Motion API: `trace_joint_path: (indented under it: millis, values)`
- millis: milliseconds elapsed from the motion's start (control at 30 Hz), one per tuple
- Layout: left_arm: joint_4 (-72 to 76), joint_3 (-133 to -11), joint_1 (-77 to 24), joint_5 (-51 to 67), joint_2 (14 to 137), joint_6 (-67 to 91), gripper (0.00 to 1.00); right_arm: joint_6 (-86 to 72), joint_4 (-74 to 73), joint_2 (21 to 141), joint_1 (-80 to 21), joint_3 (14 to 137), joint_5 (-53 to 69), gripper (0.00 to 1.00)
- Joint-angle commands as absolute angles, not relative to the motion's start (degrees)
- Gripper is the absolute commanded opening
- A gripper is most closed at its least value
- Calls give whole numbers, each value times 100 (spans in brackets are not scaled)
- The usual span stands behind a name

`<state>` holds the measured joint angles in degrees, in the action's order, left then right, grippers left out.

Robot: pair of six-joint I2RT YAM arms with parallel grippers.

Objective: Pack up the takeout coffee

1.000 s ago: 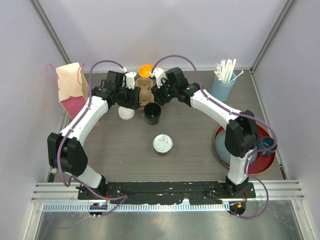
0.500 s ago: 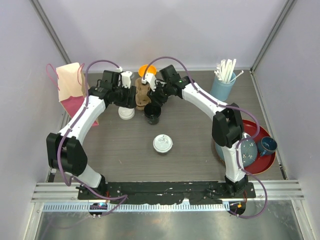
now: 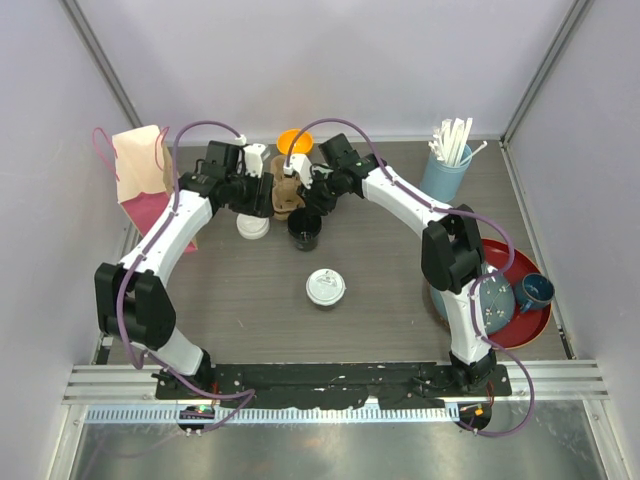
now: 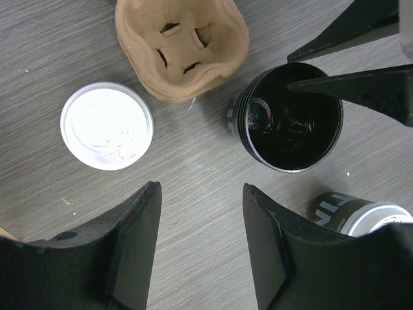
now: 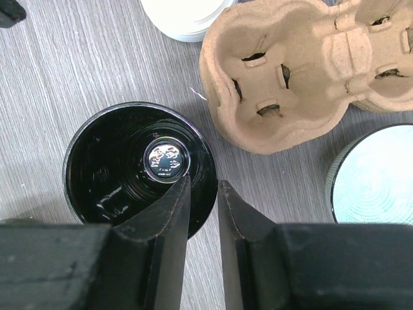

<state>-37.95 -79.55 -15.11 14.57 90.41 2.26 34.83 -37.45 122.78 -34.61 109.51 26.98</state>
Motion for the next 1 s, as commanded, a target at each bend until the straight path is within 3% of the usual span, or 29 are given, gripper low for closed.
trace_joint_path:
  millis: [0,700,967]
  values:
    - [-3683,-8025,-1512,1582,9026,114,57,3577,-3735,12191,-3454,11215,2891,26]
    - [-3762,-8042,-1512,1731,9158,79,57,3463,-3524,11751,-3454,11153,2637,2]
    - [-3753,-8051,-1512,1845,9255,105,57,3428,-3524,11628,-3454,11074,2637,1]
